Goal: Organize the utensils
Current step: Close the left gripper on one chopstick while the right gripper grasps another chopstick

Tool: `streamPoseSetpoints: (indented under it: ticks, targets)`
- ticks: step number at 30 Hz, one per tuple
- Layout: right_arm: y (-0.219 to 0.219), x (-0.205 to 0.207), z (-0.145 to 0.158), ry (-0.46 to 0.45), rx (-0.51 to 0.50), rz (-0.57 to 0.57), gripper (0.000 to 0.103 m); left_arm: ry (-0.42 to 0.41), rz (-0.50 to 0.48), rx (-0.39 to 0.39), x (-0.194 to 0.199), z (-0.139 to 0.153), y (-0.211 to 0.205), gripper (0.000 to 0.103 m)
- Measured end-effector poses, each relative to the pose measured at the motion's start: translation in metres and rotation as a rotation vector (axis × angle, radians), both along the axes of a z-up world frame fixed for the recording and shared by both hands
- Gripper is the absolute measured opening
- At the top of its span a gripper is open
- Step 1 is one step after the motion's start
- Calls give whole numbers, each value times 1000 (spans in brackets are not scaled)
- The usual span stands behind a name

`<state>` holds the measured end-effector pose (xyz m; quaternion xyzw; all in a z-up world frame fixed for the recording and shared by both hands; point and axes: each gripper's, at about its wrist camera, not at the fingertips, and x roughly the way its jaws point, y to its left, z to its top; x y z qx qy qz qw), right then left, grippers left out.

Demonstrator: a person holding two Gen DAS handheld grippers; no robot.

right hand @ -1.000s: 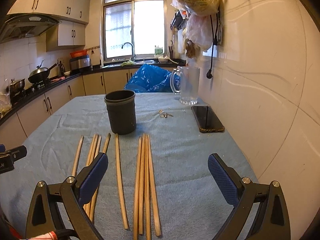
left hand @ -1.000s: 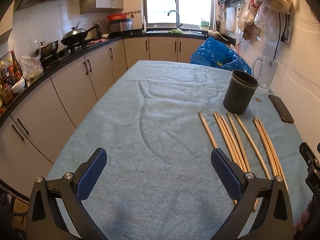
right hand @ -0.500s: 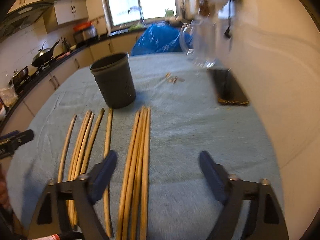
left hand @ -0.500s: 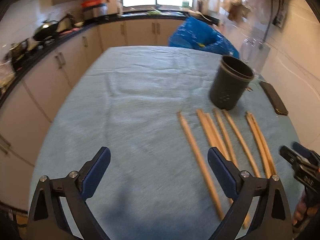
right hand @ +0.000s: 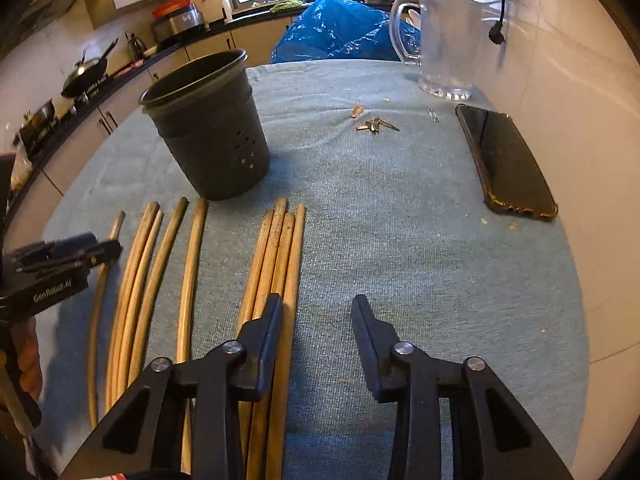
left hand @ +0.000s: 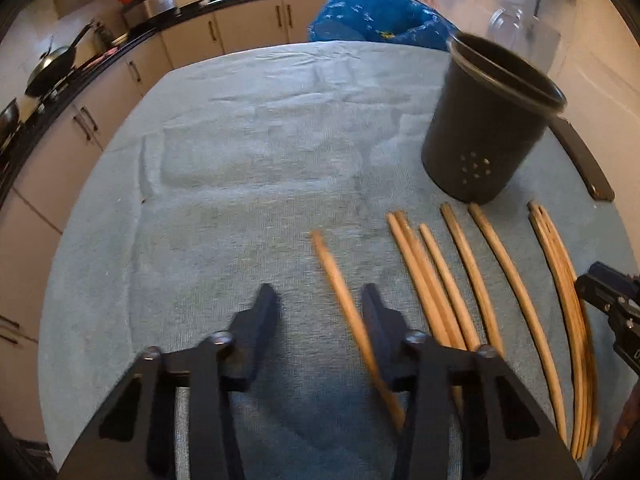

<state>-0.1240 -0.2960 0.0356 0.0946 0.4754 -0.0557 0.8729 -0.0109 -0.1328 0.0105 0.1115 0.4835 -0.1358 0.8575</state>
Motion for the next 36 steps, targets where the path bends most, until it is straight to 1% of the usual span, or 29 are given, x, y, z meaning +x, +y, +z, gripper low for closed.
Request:
streamPoseSetpoints:
  ticks: [2,5,9,10,11,12,13,15,17,19,22,24,26,27,29,32,34,36]
  targets:
    - [0,0,-1,15,-3,-3,34,-2,-32,2,-2,0,-4,14]
    - [1,-1,-2,17,-16,-3,34,-32,-54,36,-8,-1,-7,12]
    - [6,9,-3,27,-50,-3,34,-41,-71,45,-16,0,-5,8]
    - [6,11,-2,36,-52,-6,31,-37,-80,42,-19,0,-2,7]
    - [5,13,-3,45,-58,-14,18,-33,-87,44,-20,0,2,7]
    - [3,15,-3,56,-60,-25,13,-30,-89,46,-18,0,3,7]
    - [-3,14,-2,65,-34,-36,11,-21,-91,45,-19,1,8,7]
    - [-11,9,-2,73,0,-50,10,8,-85,28,-20,3,21,7]
    - [-19,-2,-1,83,10,-70,10,56,-81,-16,-20,5,39,7]
    - [-25,-10,-2,89,25,-78,10,75,-93,-42,-20,7,44,7]
    - [-32,-14,-1,100,26,-91,11,66,-123,-88,-24,14,48,7]
    - [-36,-12,-2,106,35,-92,11,59,-125,-102,-28,16,50,9]
    - [-37,-11,-2,109,38,-94,15,63,-111,-100,-27,15,51,21]
    - [-37,-9,-2,110,39,-91,17,65,-110,-95,-26,14,51,23]
    - [-38,-7,-2,112,41,-90,20,82,-115,-85,-22,11,49,24]
    - [-42,-2,-2,119,59,-96,23,127,-130,-98,-15,5,42,25]
    - [-45,2,-2,126,60,-97,23,131,-134,-89,-13,2,39,26]
    - [-45,7,-2,141,45,-94,23,122,-157,-54,-12,1,34,26]
